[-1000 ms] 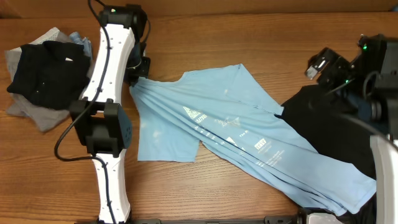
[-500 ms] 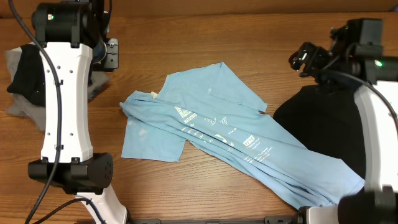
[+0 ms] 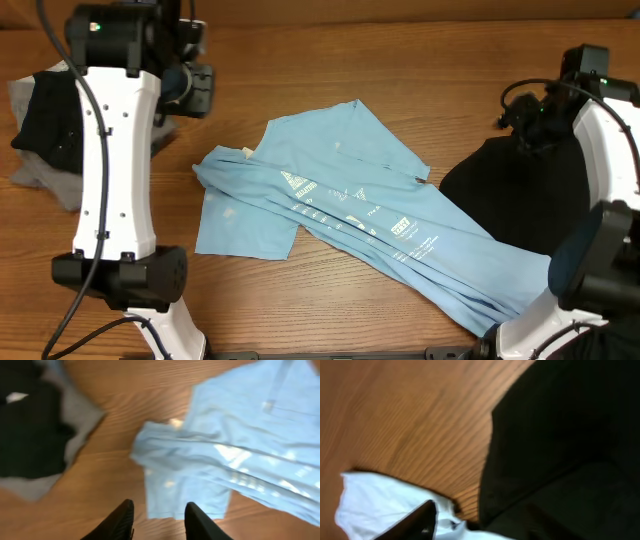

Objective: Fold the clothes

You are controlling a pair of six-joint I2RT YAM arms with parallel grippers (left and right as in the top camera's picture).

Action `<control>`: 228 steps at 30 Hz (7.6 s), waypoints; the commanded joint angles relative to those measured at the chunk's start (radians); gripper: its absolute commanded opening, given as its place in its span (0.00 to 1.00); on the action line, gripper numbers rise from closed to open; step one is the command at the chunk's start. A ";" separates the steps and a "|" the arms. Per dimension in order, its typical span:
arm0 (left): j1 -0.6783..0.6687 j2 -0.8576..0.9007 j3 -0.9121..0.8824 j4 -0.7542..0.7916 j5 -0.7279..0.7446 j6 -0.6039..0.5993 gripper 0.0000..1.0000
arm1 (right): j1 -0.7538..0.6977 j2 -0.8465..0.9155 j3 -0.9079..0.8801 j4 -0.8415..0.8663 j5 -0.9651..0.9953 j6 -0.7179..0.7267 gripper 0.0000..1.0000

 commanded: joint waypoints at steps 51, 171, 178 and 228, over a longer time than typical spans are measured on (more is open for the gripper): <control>-0.146 0.027 -0.017 0.006 0.028 0.062 0.64 | -0.167 -0.176 -0.211 0.335 -0.434 -0.151 0.55; 0.145 0.024 -1.136 0.595 -0.090 -0.267 0.04 | 0.294 -0.274 0.118 0.007 -0.049 -0.193 1.00; 0.364 -0.043 -1.136 0.502 -0.102 -0.266 0.04 | 0.291 -0.204 0.118 -0.021 -0.021 -0.163 1.00; -0.003 -0.019 -0.786 1.020 0.296 0.063 0.76 | 0.172 -0.041 0.074 0.024 -0.221 -0.045 0.99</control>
